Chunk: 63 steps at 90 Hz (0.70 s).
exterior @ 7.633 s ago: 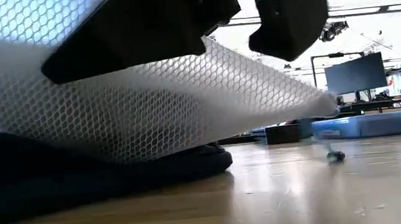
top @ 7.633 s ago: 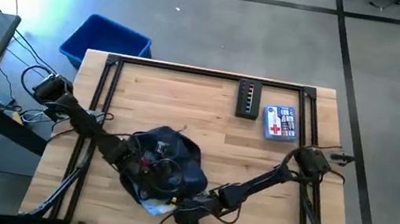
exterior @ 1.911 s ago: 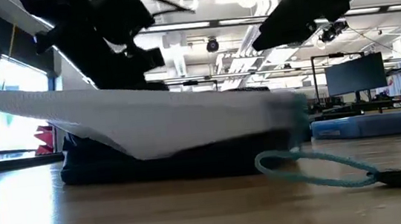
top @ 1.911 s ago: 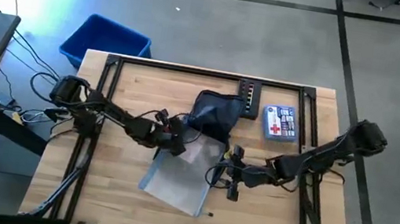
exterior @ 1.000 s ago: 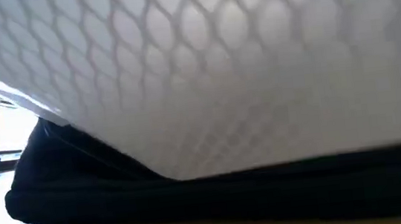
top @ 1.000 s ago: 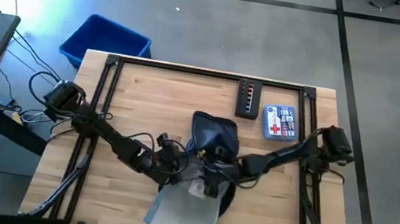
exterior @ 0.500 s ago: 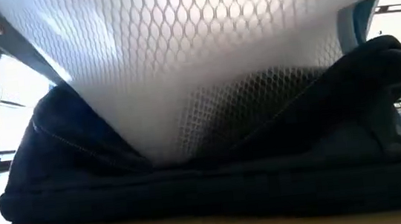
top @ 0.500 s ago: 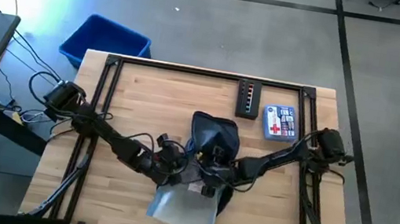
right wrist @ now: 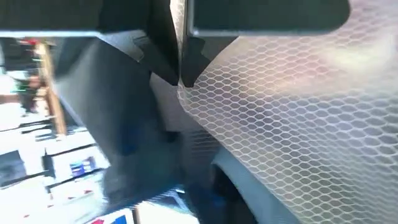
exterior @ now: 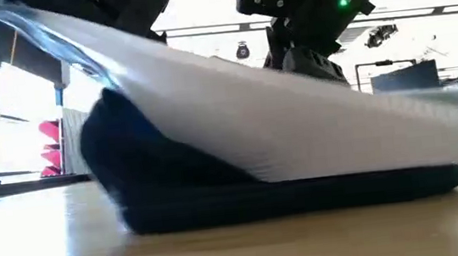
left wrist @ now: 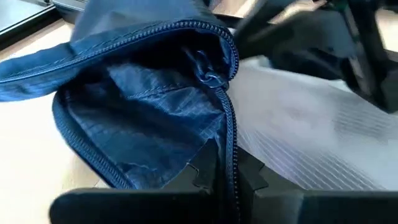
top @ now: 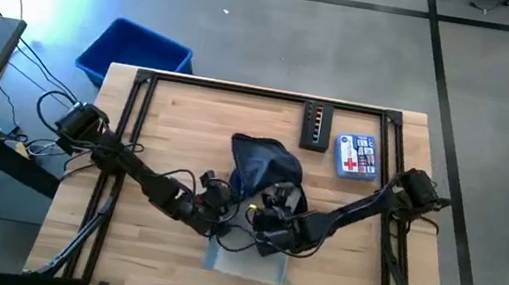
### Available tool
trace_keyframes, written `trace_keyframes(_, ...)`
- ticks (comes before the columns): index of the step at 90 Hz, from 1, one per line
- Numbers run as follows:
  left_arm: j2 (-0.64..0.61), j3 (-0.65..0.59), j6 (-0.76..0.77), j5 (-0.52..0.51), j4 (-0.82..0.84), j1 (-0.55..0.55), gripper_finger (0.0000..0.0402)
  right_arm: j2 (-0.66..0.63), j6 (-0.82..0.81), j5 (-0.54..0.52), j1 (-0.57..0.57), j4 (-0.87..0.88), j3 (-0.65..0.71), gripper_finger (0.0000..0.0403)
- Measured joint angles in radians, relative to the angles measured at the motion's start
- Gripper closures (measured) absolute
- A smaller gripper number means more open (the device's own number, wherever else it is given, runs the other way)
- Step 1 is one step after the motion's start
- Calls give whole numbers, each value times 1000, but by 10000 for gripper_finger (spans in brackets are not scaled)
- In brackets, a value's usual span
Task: Unpack backpack
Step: Put the white zip bag into the backpack
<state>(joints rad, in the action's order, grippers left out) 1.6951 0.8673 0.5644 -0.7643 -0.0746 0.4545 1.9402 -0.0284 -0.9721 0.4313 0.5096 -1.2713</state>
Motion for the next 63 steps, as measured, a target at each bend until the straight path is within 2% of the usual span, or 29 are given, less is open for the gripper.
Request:
trace_keyframes(8,0,0,0,5,0,0,401,-1,51,-67,0,4,0,403)
trace_keyframes(13,0,0,-4,5,0,0,401,-2,74,-69,-9,1,-1,403)
trace_keyframes(22,0,0,-38,13,-12,0,401,-3,97,-11,-44,-2,-2,403)
trace_keyframes(36,0,0,-102,90,-59,-1,401,-4,141,42,-109,-26,-3,403)
trace_keyframes(51,0,0,-110,138,-56,-2,401,-5,193,75,-173,-96,-3,403)
trace_keyframes(63,0,0,-121,153,-52,2,401,-6,227,154,-211,-179,7,403)
